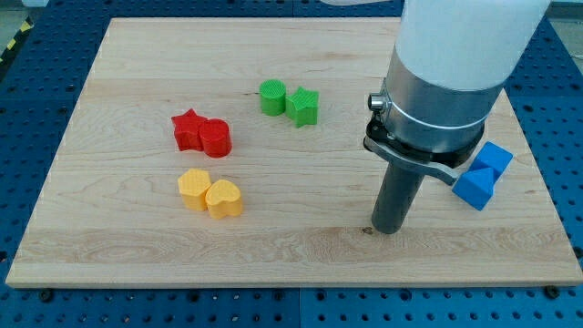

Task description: Move your arm closer to the yellow heart

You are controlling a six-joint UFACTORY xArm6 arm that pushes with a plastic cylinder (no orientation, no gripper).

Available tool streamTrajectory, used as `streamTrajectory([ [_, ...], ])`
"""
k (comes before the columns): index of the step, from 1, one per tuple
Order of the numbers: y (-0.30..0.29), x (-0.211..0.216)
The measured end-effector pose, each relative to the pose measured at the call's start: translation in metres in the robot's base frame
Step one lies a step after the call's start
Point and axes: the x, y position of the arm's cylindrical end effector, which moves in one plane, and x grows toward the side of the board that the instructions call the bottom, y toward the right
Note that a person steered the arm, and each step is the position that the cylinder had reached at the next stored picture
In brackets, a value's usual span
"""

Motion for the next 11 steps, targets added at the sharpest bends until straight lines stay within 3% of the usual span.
streamTrajectory([
  [4, 0.002, -0.001],
  [5, 0.018, -0.045],
  [6, 0.022, -0.055],
  [10, 0.021, -0.058],
  [11, -0.024, -0.058],
])
